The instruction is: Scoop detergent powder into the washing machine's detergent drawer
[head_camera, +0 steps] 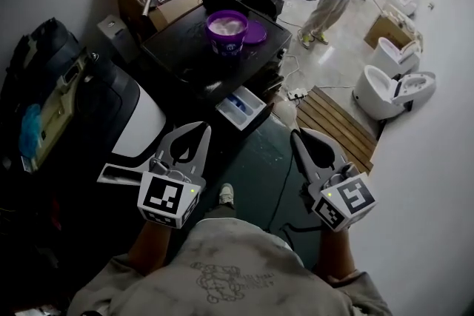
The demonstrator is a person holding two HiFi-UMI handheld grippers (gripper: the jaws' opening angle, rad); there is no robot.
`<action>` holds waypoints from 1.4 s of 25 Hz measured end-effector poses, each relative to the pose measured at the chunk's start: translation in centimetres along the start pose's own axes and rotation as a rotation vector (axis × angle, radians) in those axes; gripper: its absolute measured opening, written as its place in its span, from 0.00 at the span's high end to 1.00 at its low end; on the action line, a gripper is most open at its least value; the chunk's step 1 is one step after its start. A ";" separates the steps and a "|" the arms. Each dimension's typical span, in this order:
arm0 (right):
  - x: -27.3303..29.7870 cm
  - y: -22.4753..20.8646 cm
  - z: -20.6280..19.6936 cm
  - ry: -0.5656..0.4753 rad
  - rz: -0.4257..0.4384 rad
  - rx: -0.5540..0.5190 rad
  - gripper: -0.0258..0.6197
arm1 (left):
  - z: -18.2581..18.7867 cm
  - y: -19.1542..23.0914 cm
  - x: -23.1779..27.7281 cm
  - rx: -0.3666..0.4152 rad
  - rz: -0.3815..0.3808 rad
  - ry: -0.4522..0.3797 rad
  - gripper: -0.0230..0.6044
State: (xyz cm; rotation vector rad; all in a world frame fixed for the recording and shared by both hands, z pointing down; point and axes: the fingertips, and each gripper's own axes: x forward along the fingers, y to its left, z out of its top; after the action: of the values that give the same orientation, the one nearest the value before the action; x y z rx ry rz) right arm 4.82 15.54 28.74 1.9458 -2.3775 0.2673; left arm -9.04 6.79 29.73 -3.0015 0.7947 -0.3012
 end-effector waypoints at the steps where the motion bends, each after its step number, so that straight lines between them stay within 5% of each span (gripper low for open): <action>1: 1.3 -0.5 0.1 0.010 -0.001 -0.003 0.90 | 0.0 0.9 0.9 0.002 -0.007 0.002 0.96; 10: 9.6 -3.6 0.6 0.057 -0.044 0.011 0.90 | -0.4 7.0 6.2 0.017 -0.052 0.014 0.96; 19: 12.2 -5.4 0.0 0.102 -0.049 0.007 0.90 | -0.7 9.2 8.8 -0.011 -0.052 0.005 0.96; 35: 19.6 -15.3 -0.1 0.167 0.113 -0.022 0.90 | -0.7 11.9 17.9 -0.053 0.106 0.057 0.96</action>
State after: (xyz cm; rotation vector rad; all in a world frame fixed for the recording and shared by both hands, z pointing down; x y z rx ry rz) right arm 15.75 -6.26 33.32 1.7094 -2.3741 0.3911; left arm 0.24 -12.29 32.80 -2.9972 0.9781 -0.3699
